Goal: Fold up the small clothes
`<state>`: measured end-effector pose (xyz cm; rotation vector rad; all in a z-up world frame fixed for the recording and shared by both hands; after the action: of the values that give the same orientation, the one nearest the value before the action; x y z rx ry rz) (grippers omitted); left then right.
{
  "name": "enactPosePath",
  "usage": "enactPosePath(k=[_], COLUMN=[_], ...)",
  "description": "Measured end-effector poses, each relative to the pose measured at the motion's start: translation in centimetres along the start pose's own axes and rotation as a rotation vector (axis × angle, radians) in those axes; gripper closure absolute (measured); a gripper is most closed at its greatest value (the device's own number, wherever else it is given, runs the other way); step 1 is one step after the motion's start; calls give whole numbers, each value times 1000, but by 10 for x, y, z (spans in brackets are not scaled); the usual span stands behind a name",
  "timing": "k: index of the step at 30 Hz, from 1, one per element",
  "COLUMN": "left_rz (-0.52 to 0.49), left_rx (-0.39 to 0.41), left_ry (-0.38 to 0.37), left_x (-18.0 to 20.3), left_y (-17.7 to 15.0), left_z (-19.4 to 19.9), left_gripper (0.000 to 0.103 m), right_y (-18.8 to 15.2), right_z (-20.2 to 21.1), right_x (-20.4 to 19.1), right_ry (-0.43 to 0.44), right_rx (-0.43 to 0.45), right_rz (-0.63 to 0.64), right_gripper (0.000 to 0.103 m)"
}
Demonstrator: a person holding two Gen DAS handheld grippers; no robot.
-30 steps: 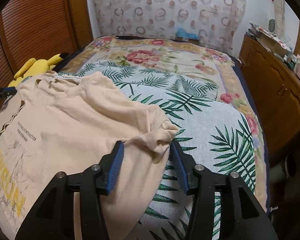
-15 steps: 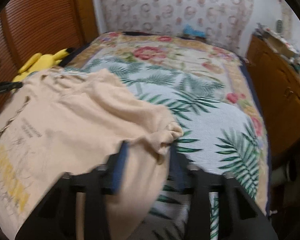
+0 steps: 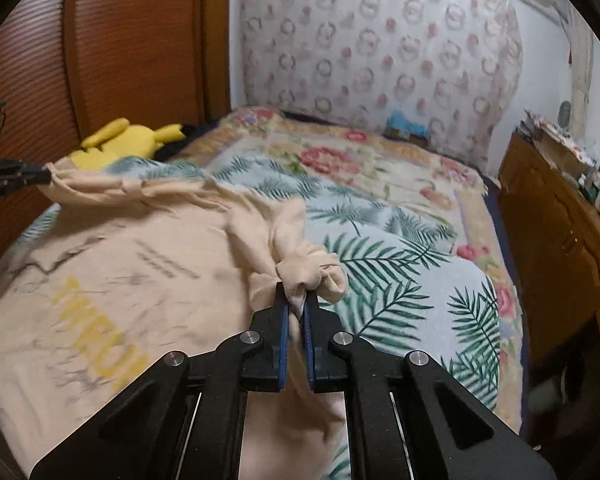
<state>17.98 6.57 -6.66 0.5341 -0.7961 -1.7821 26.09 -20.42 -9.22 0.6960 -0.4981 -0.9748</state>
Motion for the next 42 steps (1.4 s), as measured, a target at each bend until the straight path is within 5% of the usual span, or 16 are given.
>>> enactPosePath(k=[13, 22, 29, 31, 37, 39, 42], left_rz=[163, 209, 199, 199, 175, 165, 154], left_rx=[49, 64, 30, 26, 26, 21, 12], left_ry=[42, 96, 148, 150, 153, 150, 142], left_x=[2, -3, -6, -7, -14, -15, -19], left_y=[-102, -124, -134, -134, -119, -113, -101], left_z=[81, 121, 119, 116, 106, 101, 85], left_gripper=[101, 101, 96, 78, 52, 51, 51], right_y=[-70, -101, -147, -159, -158, -151, -142], right_z=[92, 140, 155, 149, 151, 157, 152], right_x=[-37, -31, -33, -36, -23, -18, -12], right_ry=[57, 46, 38, 42, -1, -15, -45], right_rx=[67, 88, -14, -44, -36, -21, -11], right_rz=[-69, -117, -117, -128, -149, -146, -125], right_gripper=[99, 99, 99, 98, 87, 69, 65])
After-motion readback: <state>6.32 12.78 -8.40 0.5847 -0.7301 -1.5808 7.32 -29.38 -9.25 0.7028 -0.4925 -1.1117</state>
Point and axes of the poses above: each gripper's, at about its wrist camera, not at the fingertips, and z roughly against the way its jaws point, x to its right, y to its top, the point moved 8 cm from there along -z, roughly the way its jaws point, and after that the axes turned 5 degrees about -x, right-handed, at the moved point
